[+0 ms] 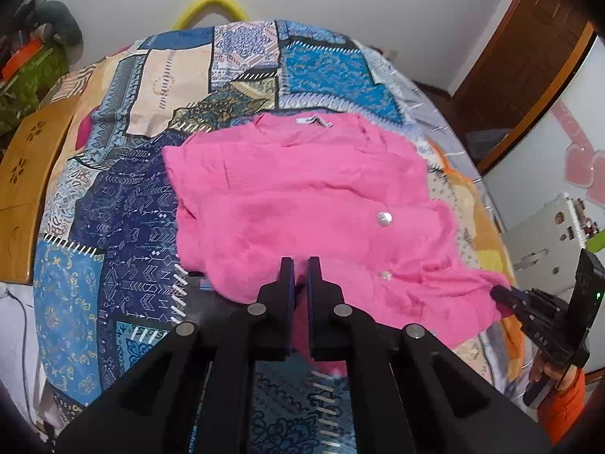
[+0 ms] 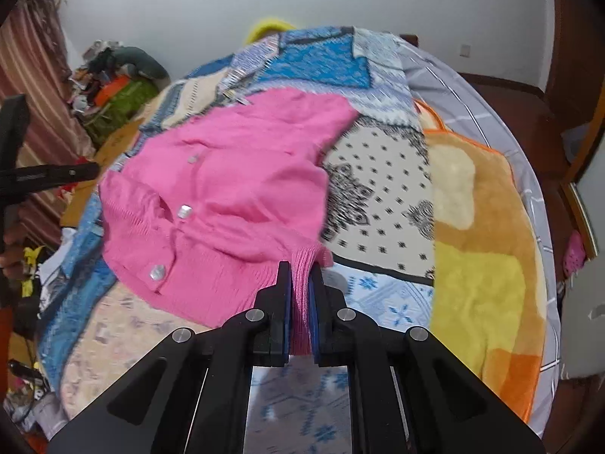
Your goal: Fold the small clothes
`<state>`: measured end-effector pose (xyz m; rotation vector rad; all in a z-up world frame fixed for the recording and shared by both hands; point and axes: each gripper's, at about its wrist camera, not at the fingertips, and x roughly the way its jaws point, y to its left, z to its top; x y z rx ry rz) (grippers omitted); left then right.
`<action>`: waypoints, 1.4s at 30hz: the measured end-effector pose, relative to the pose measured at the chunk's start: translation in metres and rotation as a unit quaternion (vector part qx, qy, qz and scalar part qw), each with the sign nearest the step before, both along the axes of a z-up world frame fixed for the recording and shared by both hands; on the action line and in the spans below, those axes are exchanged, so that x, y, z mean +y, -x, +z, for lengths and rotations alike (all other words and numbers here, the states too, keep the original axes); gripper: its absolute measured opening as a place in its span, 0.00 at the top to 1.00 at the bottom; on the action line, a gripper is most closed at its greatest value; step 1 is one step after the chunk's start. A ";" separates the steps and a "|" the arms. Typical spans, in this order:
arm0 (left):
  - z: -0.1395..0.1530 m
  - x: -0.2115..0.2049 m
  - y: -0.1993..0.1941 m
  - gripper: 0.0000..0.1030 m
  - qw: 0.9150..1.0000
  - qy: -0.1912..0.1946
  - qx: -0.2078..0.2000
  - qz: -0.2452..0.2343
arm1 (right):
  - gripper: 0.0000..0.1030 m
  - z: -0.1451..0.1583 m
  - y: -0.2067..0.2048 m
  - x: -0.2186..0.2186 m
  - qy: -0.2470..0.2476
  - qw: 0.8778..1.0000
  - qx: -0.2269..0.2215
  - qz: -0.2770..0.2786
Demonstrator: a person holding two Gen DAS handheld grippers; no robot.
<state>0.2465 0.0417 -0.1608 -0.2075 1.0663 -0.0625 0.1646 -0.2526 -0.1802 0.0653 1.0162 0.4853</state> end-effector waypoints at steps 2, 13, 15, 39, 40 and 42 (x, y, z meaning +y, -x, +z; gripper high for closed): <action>-0.005 0.003 0.001 0.95 1.000 -0.009 0.008 0.002 | 0.93 -0.009 -0.002 -0.004 0.003 1.000 0.011 -0.005; -0.039 0.039 0.025 0.65 0.998 0.003 0.056 0.022 | 0.93 -0.023 -0.005 -0.012 0.005 0.999 0.030 -0.015; -0.043 0.037 0.028 0.55 0.998 0.012 0.059 0.016 | 0.93 -0.023 -0.006 -0.012 0.002 0.999 0.033 -0.016; -0.061 -0.050 -0.026 0.44 0.992 0.092 0.081 -0.040 | 0.90 -0.023 0.002 -0.011 -0.033 0.997 0.064 -0.002; -0.062 -0.052 -0.029 0.44 0.992 0.091 0.081 -0.039 | 0.90 -0.022 0.003 -0.010 -0.030 0.998 0.061 0.001; -0.064 -0.056 -0.033 0.55 0.992 0.084 0.081 -0.040 | 0.90 -0.022 0.004 -0.009 -0.028 0.998 0.058 0.004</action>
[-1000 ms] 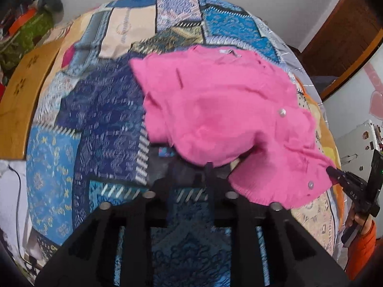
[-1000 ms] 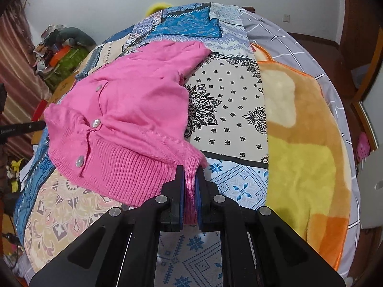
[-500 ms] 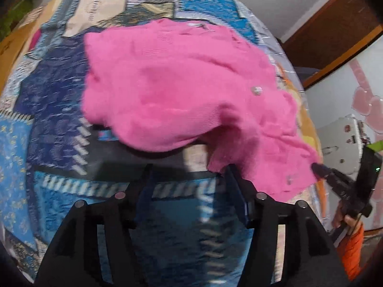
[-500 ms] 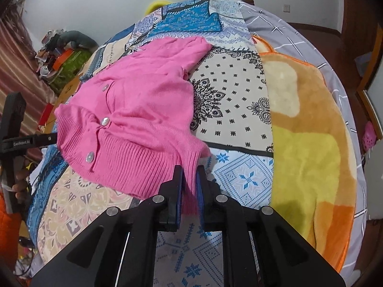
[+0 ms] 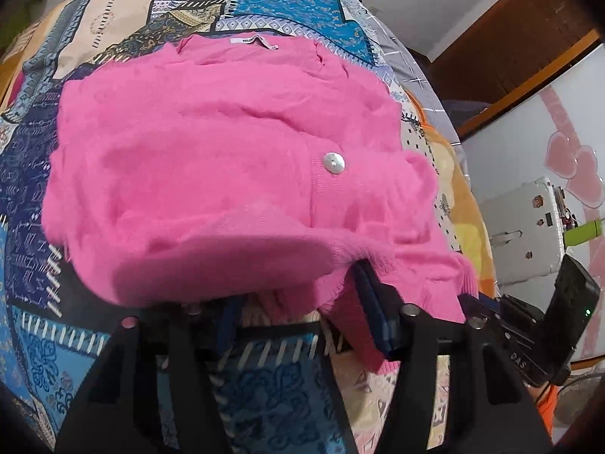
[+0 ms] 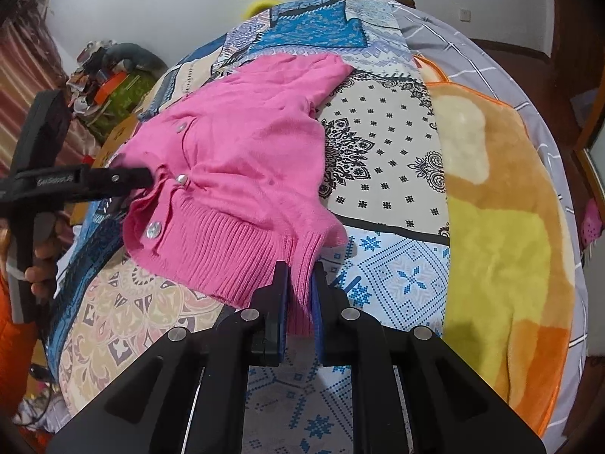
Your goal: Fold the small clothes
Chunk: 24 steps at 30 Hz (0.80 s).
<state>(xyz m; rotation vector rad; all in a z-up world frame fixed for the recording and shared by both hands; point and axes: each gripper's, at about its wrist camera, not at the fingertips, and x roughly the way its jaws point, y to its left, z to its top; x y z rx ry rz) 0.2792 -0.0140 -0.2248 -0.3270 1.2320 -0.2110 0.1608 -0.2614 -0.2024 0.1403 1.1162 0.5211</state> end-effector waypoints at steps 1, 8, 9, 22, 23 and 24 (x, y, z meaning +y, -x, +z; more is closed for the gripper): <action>-0.001 -0.001 -0.001 0.60 1.000 -0.005 0.001 -0.001 | 0.90 0.000 -0.001 0.000 -0.001 1.000 0.000 0.000; 0.003 0.011 0.009 0.91 1.000 -0.010 -0.007 0.003 | 0.91 -0.002 0.001 -0.001 -0.009 1.000 -0.007 0.002; 0.006 0.013 0.012 0.92 1.000 -0.012 -0.012 0.003 | 0.91 -0.001 0.002 0.000 -0.009 1.000 -0.010 0.003; 0.057 0.086 0.081 0.93 0.994 -0.064 -0.070 0.055 | 0.93 0.009 0.009 0.006 -0.014 1.000 -0.022 0.006; 0.058 0.090 0.084 0.93 0.994 -0.067 -0.070 0.059 | 0.93 0.011 0.010 0.006 -0.014 1.000 -0.023 0.006; 0.059 0.097 0.089 0.93 0.992 -0.075 -0.071 0.066 | 0.93 0.012 0.011 0.006 -0.014 1.000 -0.024 0.005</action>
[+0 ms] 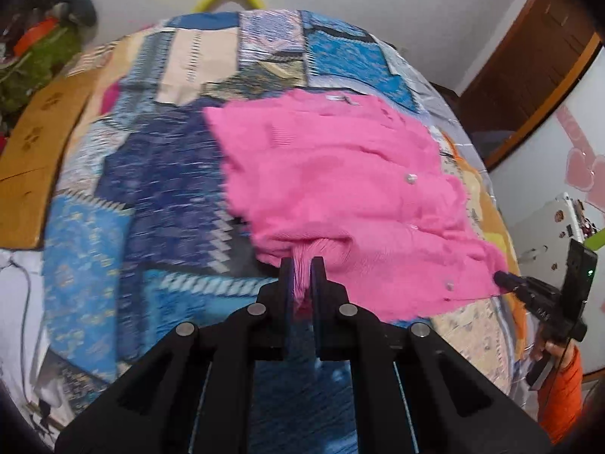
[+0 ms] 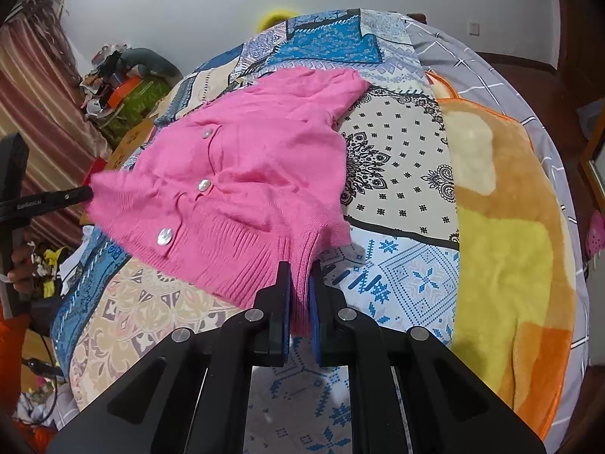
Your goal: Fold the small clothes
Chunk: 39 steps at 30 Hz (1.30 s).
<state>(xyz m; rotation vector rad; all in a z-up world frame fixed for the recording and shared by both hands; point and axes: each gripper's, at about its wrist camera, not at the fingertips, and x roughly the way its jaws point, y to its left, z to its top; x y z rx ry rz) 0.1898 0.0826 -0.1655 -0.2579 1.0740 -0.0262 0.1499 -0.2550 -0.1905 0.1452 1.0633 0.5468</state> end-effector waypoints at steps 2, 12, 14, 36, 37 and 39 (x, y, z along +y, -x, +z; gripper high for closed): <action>0.000 0.013 0.009 0.93 1.000 -0.002 -0.001 0.013 | 0.93 0.004 0.002 0.001 0.000 1.000 -0.004 0.000; -0.024 0.028 0.031 0.93 0.999 -0.004 0.034 0.014 | 0.92 0.009 0.004 0.006 0.009 1.000 0.004 -0.005; -0.030 0.029 0.033 0.92 0.999 -0.012 0.046 0.015 | 0.92 0.007 0.005 0.005 0.012 1.000 0.011 -0.006; -0.065 0.020 0.010 0.49 0.997 0.042 0.064 0.016 | 0.66 -0.006 0.011 0.011 -0.002 0.999 0.035 -0.005; -0.065 0.020 0.009 0.49 0.997 0.047 0.063 0.017 | 0.71 -0.005 0.011 0.011 -0.005 0.999 0.035 -0.003; -0.066 0.019 0.011 0.52 0.997 0.052 0.060 0.015 | 0.82 -0.005 0.011 0.014 -0.008 0.999 0.036 0.003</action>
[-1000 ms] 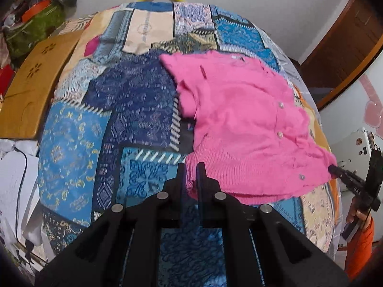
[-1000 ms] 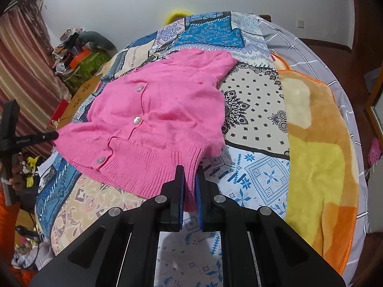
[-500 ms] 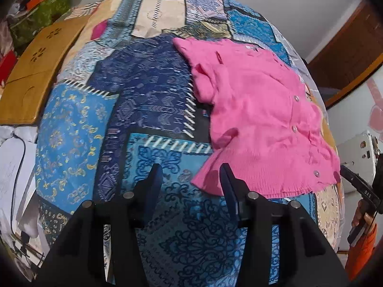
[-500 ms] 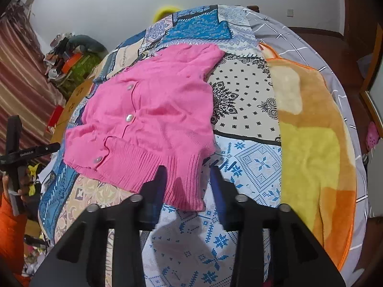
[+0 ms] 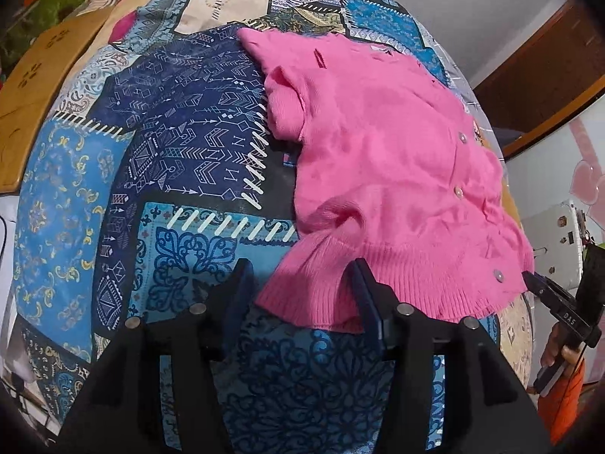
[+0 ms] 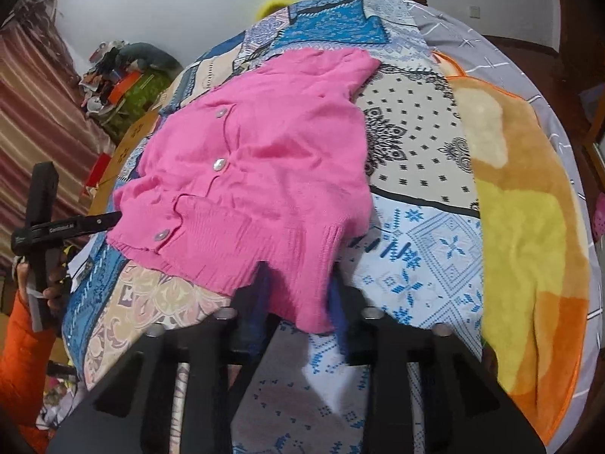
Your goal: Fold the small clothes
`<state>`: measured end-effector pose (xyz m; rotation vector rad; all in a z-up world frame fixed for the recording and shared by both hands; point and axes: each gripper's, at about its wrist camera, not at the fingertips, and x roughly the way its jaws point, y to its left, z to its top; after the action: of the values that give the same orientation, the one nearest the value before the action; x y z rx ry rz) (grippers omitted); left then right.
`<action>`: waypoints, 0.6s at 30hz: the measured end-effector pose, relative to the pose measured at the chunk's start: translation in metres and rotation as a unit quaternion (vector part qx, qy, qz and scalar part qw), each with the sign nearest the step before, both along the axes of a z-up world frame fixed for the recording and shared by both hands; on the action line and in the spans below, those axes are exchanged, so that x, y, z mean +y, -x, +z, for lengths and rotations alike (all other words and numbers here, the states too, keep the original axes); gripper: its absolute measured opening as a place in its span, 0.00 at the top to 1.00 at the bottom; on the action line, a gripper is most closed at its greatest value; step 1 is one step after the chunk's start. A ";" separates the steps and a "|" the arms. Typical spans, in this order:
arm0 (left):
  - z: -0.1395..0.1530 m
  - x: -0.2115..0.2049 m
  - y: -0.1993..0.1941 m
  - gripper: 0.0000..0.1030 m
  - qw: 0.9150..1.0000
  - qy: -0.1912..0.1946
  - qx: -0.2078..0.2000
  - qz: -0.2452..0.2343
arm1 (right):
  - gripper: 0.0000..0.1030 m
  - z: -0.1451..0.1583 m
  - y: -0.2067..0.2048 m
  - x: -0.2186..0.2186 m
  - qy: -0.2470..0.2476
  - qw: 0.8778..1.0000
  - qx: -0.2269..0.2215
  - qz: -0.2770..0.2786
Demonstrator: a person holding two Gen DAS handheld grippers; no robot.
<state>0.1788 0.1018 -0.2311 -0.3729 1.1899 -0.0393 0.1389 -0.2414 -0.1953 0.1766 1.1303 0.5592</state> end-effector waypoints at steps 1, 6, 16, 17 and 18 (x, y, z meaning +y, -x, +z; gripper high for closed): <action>0.001 0.000 0.001 0.54 1.000 0.003 -0.002 -0.003 | 0.88 0.001 0.000 0.002 -0.003 1.000 -0.001 0.002; 0.006 -0.005 0.004 0.87 0.999 0.035 -0.003 -0.018 | 0.93 0.008 0.001 0.008 -0.013 1.000 -0.014 0.009; 0.067 0.003 0.011 0.92 0.997 0.029 -0.076 0.005 | 0.94 0.074 0.007 0.013 -0.036 0.992 -0.120 0.011; 0.082 0.003 0.013 0.92 0.995 0.024 -0.094 0.006 | 0.94 0.083 0.006 0.014 -0.036 0.990 -0.134 0.011; 0.094 0.004 0.014 0.92 0.994 0.021 -0.107 0.007 | 0.94 0.090 0.006 0.015 -0.037 0.989 -0.143 0.012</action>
<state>0.1651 0.1057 -0.1371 -0.4028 0.9748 -0.0899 0.1330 -0.2266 -0.1053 0.1413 0.8345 0.6273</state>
